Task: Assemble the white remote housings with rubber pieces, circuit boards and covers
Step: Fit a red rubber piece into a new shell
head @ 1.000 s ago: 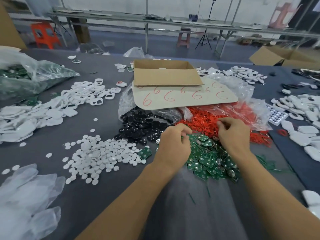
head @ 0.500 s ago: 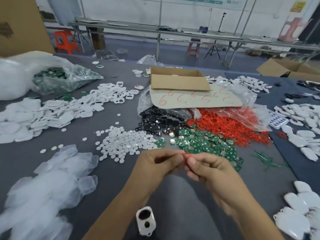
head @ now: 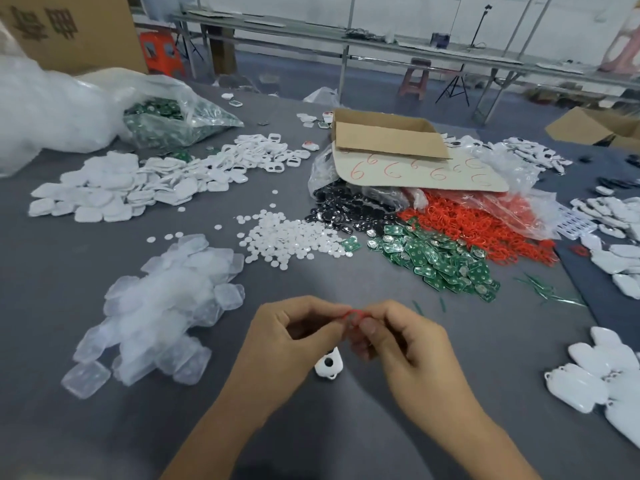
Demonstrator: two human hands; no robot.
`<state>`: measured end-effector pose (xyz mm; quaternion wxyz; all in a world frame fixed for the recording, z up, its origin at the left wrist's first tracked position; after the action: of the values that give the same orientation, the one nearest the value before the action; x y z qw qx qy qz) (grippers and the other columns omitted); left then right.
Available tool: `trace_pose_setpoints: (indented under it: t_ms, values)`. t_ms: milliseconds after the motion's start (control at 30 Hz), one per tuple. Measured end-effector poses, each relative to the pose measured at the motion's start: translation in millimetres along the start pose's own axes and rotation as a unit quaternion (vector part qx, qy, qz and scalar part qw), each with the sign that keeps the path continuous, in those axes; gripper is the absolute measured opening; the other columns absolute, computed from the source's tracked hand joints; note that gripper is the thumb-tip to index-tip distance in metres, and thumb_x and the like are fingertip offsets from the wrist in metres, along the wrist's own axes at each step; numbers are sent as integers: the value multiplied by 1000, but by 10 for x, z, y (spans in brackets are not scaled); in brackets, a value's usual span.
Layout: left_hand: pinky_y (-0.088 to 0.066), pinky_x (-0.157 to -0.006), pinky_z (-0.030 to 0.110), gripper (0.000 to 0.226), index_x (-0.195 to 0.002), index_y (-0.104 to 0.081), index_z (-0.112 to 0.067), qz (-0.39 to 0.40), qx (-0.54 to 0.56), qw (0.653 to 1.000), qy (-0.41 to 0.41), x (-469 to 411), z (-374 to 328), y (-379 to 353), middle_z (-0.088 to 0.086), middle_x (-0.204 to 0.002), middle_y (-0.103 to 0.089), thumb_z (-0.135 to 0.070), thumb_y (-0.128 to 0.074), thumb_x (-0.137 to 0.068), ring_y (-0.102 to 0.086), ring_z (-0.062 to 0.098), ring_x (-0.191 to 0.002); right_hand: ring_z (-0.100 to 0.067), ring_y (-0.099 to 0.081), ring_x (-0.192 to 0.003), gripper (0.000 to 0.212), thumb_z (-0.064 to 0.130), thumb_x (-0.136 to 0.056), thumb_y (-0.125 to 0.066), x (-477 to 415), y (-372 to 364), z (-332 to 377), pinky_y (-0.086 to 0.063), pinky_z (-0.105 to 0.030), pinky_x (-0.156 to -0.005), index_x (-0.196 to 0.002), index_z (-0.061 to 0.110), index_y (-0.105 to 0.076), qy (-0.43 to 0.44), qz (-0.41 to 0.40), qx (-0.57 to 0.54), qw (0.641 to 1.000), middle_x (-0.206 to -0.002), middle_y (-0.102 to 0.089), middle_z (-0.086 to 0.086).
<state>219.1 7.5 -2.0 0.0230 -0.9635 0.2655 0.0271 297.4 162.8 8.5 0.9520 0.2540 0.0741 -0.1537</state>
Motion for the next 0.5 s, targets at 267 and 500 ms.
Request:
trace_pose_setpoints:
  t_ms: [267,500]
  values:
    - [-58,-77,21,18,-87,-84,-18,-54,13,996,-66,300,181,46,2,-98,-75,-4,-83,-76,-75,18,-90,-32,-68,-72,31,7,-97,-63,139,-138,-27,-58,-48,-73,-110,33,-74,-46,56,-106,992,-82,-75,-9]
    - [-57,-87,25,11,-83,-83,-29,6,-65,996,-62,377,506,97,-3,-101,-77,-24,-79,-73,-74,17,-98,-9,-63,-79,16,25,-85,-78,124,-23,-102,-51,-20,-70,-98,34,-73,51,175,152,971,-84,-62,12]
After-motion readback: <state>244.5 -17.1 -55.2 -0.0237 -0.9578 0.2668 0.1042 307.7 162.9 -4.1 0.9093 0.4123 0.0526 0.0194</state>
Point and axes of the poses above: each hand's wrist, its own x-axis away from the middle knuckle, its own y-axis out of the back of the hand, z = x × y, the point moved 2 cm from there along -x, towards the middle knuckle
